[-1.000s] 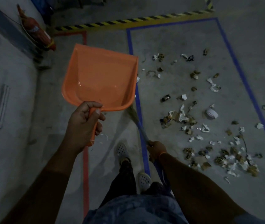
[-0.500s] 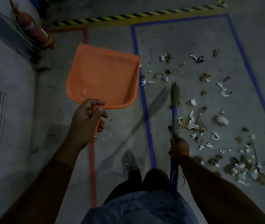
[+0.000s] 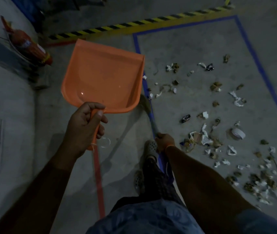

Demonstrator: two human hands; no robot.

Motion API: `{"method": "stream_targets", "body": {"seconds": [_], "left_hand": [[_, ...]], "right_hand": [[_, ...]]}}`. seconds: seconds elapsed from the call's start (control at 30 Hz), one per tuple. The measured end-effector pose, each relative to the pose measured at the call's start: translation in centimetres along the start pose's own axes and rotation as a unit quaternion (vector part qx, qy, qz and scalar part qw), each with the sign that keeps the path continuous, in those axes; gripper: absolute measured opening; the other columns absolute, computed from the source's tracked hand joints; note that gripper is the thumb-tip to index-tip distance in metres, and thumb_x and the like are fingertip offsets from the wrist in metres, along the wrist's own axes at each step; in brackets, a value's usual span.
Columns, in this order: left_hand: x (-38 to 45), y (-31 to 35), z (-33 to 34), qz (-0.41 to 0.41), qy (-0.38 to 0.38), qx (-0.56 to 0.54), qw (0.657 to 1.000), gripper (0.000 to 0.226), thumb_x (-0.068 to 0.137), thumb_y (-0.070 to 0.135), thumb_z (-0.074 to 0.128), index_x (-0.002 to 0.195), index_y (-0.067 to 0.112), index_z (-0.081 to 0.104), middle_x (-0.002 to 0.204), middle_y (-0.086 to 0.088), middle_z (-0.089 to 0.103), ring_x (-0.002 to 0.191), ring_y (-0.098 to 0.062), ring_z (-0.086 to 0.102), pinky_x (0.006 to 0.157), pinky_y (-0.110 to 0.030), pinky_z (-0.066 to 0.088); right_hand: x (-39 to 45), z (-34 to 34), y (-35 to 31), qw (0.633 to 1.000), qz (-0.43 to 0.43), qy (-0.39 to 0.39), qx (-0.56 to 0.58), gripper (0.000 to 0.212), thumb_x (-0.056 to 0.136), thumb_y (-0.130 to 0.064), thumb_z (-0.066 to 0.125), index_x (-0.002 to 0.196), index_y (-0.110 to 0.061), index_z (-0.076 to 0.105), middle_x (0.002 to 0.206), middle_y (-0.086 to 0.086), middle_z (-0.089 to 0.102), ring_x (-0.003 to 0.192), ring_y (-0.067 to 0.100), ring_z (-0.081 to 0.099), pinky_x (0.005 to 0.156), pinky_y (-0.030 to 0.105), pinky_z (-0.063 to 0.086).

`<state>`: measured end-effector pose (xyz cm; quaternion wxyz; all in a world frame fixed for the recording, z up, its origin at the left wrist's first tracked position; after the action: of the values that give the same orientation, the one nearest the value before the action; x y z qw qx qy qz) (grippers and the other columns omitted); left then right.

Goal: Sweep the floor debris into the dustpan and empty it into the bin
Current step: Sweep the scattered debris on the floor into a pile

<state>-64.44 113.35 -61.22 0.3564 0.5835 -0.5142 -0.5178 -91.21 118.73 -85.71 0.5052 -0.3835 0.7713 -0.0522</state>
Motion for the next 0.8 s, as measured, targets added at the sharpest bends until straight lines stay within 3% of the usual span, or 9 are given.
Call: {"method": "stream_targets", "body": {"seconds": [0.07,0.23,0.4,0.53,0.6,0.67,0.73,0.8], "left_hand": [[1.7,0.3,-0.2,-0.012,0.0,0.011,1.0,0.014,0.105,0.009,0.053,0.108,0.02,0.063,0.081,-0.007,0.068,0.05,-0.016,0.056,0.044,-0.025,0.046],[7.0,1.7,0.4,-0.018,0.005,0.018,1.0,0.013,0.105,0.01,0.055,0.111,0.018,0.063,0.082,-0.008,0.067,0.05,-0.016,0.056,0.045,-0.026,0.047],[11.7,3.8,2.7,-0.008,-0.002,0.006,1.0,0.012,0.104,0.009,0.055,0.114,0.011,0.062,0.082,-0.011,0.067,0.05,-0.016,0.055,0.044,-0.025,0.046],[14.7,5.2,3.3,0.004,-0.017,0.005,1.0,0.013,0.105,0.01,0.055,0.111,0.017,0.063,0.082,-0.009,0.068,0.051,-0.016,0.056,0.045,-0.027,0.047],[16.3,5.9,3.2,0.009,-0.021,0.004,1.0,0.013,0.105,0.01,0.054,0.11,0.018,0.064,0.083,-0.009,0.068,0.05,-0.016,0.056,0.045,-0.026,0.047],[17.9,6.3,3.0,0.012,-0.024,0.009,1.0,0.015,0.105,0.01,0.054,0.109,0.021,0.064,0.085,-0.012,0.067,0.05,-0.016,0.056,0.044,-0.026,0.047],[19.7,6.5,2.7,0.012,-0.028,0.008,1.0,0.015,0.105,0.01,0.054,0.109,0.021,0.064,0.087,-0.015,0.067,0.05,-0.017,0.055,0.044,-0.026,0.046],[21.5,6.5,2.5,0.009,-0.04,0.007,0.999,0.015,0.105,0.01,0.054,0.109,0.02,0.064,0.088,-0.017,0.067,0.05,-0.017,0.055,0.045,-0.026,0.046]], "right_hand": [[1.5,-1.4,0.1,0.998,0.043,0.02,0.041,0.035,0.09,-0.025,0.057,0.122,-0.012,0.065,0.108,0.015,0.07,0.092,0.033,0.069,0.09,0.036,0.054],[9.9,-3.1,5.8,0.977,0.134,0.097,0.134,0.038,0.074,-0.043,0.053,0.096,-0.015,0.066,0.086,0.013,0.07,0.077,0.036,0.07,0.071,0.047,0.06],[8.0,-6.5,1.6,0.965,0.135,0.152,0.165,0.026,0.084,-0.043,0.048,0.091,-0.019,0.055,0.084,0.009,0.066,0.073,0.031,0.068,0.069,0.047,0.06],[6.4,-8.4,-3.9,0.984,0.057,0.131,0.103,0.019,0.093,-0.032,0.048,0.102,-0.019,0.059,0.084,0.011,0.067,0.07,0.03,0.067,0.069,0.044,0.059],[5.9,-9.2,-6.9,0.989,0.021,0.108,0.099,0.023,0.095,-0.026,0.048,0.114,-0.02,0.061,0.093,0.013,0.069,0.075,0.032,0.068,0.069,0.039,0.059],[6.5,-9.2,-9.3,0.993,0.01,0.072,0.09,0.033,0.097,-0.022,0.049,0.129,-0.018,0.058,0.108,0.014,0.068,0.088,0.032,0.068,0.064,0.021,0.052],[7.8,-8.8,-11.4,0.995,0.019,0.039,0.088,0.037,0.097,-0.021,0.052,0.133,-0.016,0.057,0.116,0.014,0.066,0.092,0.03,0.067,0.049,0.007,0.044],[9.1,-8.3,-13.2,0.994,0.026,0.016,0.102,0.033,0.095,-0.022,0.054,0.127,-0.015,0.061,0.107,0.014,0.066,0.08,0.03,0.069,0.051,0.018,0.055]]}}
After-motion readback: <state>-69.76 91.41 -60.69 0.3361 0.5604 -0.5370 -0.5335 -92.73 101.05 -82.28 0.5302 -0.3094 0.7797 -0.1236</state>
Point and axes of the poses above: each hand's wrist, its own x-axis towards the middle knuckle, its own z-axis out of the palm, y = z × x, the point moved 3 cm from there along x, towards the middle knuckle
